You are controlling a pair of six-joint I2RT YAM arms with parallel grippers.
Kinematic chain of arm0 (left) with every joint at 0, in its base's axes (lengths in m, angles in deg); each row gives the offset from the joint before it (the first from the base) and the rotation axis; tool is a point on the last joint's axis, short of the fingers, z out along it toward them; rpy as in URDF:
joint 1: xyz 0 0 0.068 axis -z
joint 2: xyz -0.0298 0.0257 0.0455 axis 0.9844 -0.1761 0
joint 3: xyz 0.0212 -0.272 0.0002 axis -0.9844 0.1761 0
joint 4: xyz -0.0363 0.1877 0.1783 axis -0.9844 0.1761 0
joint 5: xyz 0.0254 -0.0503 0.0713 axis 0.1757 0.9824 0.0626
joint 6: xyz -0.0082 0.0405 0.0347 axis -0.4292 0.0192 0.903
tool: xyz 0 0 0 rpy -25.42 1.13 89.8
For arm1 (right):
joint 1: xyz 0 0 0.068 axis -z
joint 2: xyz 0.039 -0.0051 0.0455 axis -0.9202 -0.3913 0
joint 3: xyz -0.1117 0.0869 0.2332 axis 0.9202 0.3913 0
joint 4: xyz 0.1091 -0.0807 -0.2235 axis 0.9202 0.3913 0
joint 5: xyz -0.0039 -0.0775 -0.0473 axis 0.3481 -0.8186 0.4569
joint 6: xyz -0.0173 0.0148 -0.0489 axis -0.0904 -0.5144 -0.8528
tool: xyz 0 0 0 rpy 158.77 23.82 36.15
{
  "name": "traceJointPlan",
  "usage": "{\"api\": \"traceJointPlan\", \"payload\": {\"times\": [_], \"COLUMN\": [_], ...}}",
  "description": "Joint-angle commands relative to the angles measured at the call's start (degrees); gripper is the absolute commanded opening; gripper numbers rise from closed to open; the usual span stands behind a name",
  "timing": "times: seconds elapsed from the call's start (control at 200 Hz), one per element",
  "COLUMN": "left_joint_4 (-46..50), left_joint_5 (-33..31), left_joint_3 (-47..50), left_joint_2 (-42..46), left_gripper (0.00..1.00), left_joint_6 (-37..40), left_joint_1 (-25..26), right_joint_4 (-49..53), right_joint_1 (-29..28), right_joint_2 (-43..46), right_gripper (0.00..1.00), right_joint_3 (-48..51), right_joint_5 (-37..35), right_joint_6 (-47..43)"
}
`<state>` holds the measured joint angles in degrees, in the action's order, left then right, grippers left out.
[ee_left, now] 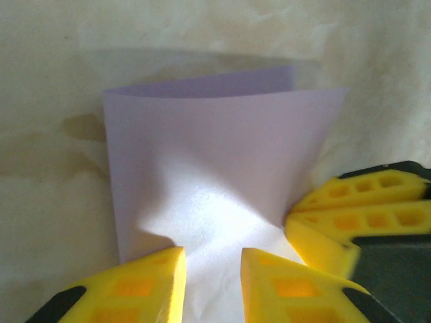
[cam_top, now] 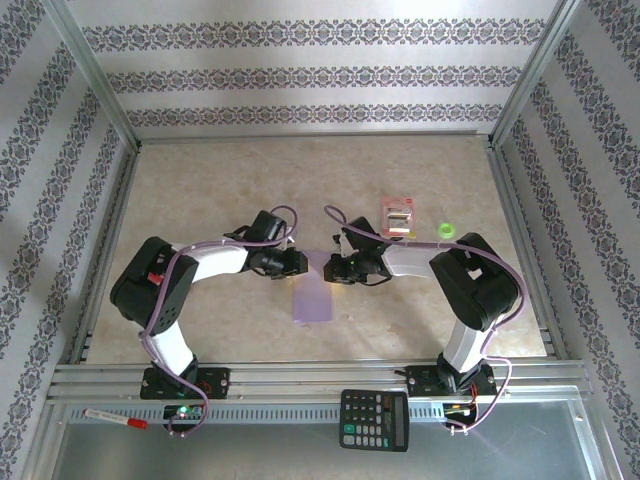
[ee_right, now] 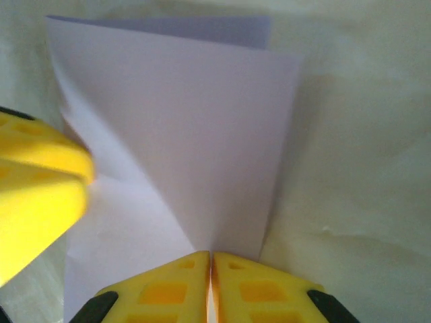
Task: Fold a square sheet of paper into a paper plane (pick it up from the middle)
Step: First fold in half a square sheet of paper at the center of the table.
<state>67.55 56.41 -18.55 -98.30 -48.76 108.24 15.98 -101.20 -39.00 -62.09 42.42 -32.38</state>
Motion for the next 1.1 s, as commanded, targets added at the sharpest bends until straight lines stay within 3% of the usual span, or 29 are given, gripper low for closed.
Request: {"api": "traceJointPlan", "payload": {"times": [0.0, 0.135, 0.4, 0.5, 0.694, 1.094], "left_joint_4": [2.9, 8.2, 12.3, 12.9, 10.9, 2.4], "left_joint_5": [-3.7, -10.7, -9.4, -10.2, -9.9, -3.5], "left_joint_3": [1.2, -1.1, -8.7, -10.8, -11.0, -6.0], "left_joint_2": [5.9, 5.6, -3.3, -6.1, -7.4, -5.3], "left_gripper": [0.39, 0.52, 0.56, 0.51, 0.24, 0.1], "left_joint_6": [-1.3, 1.4, 5.3, 6.4, 6.5, 3.6], "left_joint_1": [-0.3, -0.3, 1.0, 1.5, 1.4, 0.1], "right_joint_4": [-0.6, -1.0, -1.6, -1.9, -1.1, 2.2], "right_joint_1": [0.2, 0.2, 0.3, 0.2, 1.0, 6.8], "right_joint_2": [-1.3, -1.3, -1.4, -1.3, -0.3, 9.4], "right_gripper": [0.13, 0.13, 0.13, 0.13, 0.13, 0.18], "right_joint_3": [2.0, 2.3, 2.4, 2.7, 2.5, 3.8], "right_joint_5": [-1.7, -1.7, -1.6, -1.8, -1.6, 0.9], "right_joint_6": [0.7, 1.0, 1.2, 1.2, -0.3, -4.1]}}
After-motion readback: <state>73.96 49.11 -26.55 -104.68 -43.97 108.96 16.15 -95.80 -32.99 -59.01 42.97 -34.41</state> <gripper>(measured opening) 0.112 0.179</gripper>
